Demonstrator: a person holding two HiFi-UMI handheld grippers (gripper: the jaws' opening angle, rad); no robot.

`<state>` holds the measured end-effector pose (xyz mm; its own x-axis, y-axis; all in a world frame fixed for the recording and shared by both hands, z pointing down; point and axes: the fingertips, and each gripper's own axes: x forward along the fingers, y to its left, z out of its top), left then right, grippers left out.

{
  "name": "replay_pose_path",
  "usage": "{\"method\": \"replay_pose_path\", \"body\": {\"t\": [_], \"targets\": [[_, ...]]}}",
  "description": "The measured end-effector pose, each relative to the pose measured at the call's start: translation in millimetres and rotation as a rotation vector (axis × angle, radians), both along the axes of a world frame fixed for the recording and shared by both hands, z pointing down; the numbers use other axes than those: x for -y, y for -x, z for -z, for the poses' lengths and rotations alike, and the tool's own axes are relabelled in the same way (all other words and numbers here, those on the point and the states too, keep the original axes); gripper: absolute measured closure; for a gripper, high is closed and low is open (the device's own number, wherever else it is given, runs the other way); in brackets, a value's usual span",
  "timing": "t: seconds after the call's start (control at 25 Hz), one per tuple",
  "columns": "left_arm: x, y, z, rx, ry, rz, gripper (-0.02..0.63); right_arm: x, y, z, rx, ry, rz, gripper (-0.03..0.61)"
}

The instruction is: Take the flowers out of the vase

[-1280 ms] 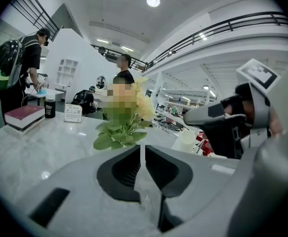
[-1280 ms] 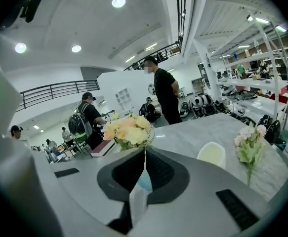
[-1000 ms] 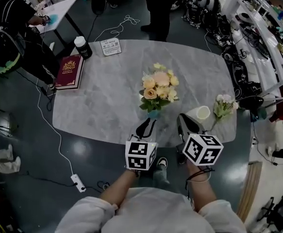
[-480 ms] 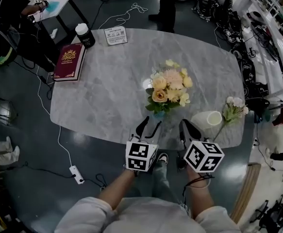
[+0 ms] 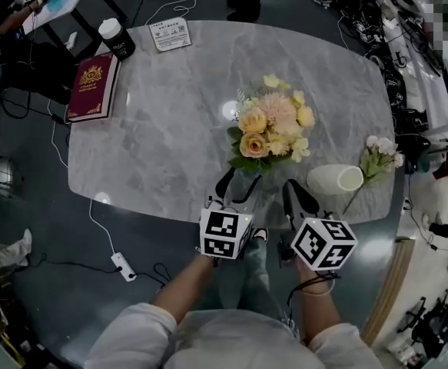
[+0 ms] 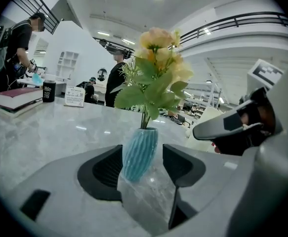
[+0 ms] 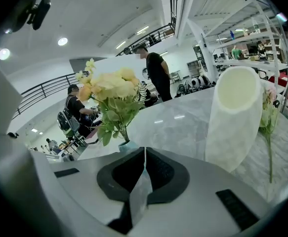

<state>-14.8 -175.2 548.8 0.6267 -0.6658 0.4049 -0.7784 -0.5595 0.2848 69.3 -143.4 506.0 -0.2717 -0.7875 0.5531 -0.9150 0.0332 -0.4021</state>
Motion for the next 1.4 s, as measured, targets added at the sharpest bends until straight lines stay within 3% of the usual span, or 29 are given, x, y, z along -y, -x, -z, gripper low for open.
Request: {"method": "replay_pose_path", "body": {"t": [0.56,1.04,1.4], "targets": [[15,-10,-24,0.007,0.006,-0.073,0.345,-1,9,-26,0.027,0.03,-0.027,0.565],[16,-12,-29,0.038,0.005,-0.122,0.347,6,10,-23,0.108,-0.045,-0.023,0.565],[16,-12,-30,0.059,-0.011,-0.143,0.351,17,29,-16,0.105,-0.083,0.107,0.555]]}}
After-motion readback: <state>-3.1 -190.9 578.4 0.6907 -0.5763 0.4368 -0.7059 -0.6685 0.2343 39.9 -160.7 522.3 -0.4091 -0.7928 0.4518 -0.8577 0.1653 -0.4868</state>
